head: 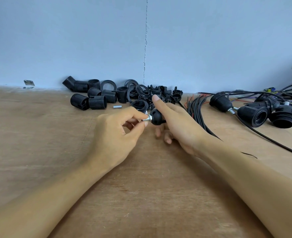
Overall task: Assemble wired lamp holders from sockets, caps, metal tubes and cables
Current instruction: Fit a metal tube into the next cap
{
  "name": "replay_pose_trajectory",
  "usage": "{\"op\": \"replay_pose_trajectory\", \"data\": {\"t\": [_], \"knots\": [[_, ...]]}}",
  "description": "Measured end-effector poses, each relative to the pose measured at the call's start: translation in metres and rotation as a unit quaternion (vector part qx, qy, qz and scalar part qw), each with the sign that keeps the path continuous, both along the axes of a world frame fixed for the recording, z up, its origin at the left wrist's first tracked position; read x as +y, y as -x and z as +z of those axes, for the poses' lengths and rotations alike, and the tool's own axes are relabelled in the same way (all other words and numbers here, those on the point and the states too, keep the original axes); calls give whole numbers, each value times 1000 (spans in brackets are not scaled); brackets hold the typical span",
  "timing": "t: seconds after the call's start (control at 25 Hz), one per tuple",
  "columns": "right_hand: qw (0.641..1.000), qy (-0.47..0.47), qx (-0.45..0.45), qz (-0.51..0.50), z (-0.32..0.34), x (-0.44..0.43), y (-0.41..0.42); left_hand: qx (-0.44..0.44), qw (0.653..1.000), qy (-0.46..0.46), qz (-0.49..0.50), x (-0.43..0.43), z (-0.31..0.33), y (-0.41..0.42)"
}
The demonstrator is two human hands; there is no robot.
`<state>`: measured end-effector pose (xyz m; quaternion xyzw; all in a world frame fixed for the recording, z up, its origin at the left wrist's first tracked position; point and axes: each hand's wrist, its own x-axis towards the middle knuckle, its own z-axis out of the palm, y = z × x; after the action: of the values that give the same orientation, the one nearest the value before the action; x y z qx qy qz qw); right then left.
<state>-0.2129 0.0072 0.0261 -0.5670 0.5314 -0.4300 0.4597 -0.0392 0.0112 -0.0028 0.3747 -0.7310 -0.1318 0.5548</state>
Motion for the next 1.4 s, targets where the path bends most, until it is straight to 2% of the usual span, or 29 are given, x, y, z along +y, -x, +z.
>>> {"op": "replay_pose_trajectory", "data": {"t": [0.16, 0.36, 0.56, 0.72, 0.8, 1.0, 1.24, 1.4], "knots": [[999, 34, -41, -4, -3, 0, -1, -1, 1000, 1, 13, 2, 1, 1], [990, -8, -99, 97, 1, -1, 8, 23, 998, -48, 30, -3, 2, -1], [994, 1, -71, 82, -1, -1, 6, 45, 995, -82, 17, -6, 5, -4], [999, 5, 42, 22, 1, 1, 0, 24, 999, -36, 10, -2, 6, -2], [998, 12, 68, -4, 0, 1, 0, 20, 999, -29, 4, -2, 6, -2], [998, 11, 55, -7, -1, 1, 0, 32, 998, -55, -17, -1, 2, -1], [995, 67, 21, 66, -2, 3, 6, 59, 995, -83, 3, -10, 1, -6], [995, 95, 19, 31, -3, 1, 9, 54, 992, -109, -26, -11, 1, -7]]}}
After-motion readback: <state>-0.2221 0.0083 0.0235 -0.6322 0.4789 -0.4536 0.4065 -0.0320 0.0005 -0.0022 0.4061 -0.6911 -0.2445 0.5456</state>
